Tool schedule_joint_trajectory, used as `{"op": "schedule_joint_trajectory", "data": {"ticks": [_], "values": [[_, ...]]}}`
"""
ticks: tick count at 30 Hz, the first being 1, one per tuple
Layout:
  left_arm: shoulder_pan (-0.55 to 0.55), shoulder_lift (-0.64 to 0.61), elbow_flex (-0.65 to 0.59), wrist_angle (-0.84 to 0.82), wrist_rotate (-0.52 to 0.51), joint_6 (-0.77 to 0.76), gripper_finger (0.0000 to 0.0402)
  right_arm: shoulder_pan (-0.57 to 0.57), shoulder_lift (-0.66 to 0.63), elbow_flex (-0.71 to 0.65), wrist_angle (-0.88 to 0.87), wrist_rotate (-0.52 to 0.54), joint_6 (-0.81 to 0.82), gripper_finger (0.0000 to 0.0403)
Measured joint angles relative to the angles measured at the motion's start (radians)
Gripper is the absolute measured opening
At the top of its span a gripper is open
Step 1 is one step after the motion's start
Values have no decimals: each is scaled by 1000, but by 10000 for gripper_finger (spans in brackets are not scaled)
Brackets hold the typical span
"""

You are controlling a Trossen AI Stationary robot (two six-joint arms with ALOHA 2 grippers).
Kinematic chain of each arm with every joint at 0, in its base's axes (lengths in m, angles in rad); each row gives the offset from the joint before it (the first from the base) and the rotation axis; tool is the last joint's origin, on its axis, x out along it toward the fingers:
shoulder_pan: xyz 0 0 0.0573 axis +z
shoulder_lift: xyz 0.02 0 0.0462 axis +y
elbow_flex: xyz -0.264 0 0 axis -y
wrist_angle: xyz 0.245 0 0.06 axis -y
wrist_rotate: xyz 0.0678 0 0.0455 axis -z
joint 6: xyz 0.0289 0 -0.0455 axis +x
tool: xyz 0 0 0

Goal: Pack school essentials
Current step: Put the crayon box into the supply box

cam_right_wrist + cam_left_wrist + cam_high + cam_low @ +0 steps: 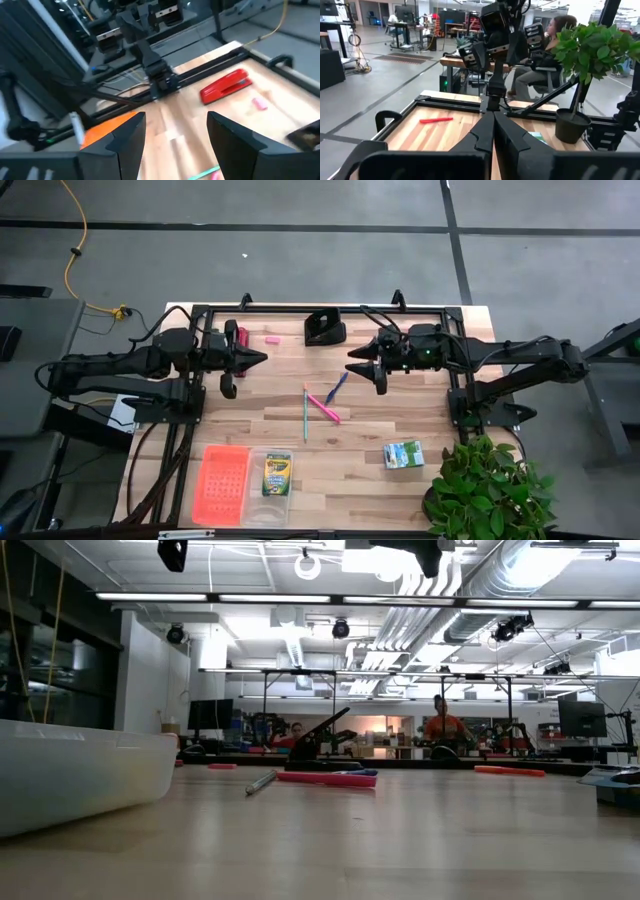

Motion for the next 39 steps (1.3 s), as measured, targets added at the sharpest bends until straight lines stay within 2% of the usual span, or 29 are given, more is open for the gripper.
{"op": "schedule_joint_trajectory", "data": {"ticks": [3,7,10,13,18,23,29,33,39], "values": [[0,0,0,0,0,-1,0,-13,6,47,-125,-94,87,204],[0,1,0,0,0,-4,0,-11,49,117,-469,-167,154,204],[0,5,0,-5,0,-23,0,17,94,112,-652,-260,152,204],[-1,8,0,-17,2,-26,0,55,150,57,-755,-385,126,204],[-1,8,0,-46,4,-26,0,104,241,-36,-746,-550,47,204],[-1,8,0,-47,4,-26,0,98,363,-54,-735,-589,-30,204],[-1,8,0,-47,4,-28,0,98,518,-54,-664,-685,-78,204],[-1,8,0,-47,4,-35,0,88,582,-54,-658,-690,-77,204],[-1,8,0,-46,1,-54,0,87,598,-54,-641,-659,-77,204]]}}
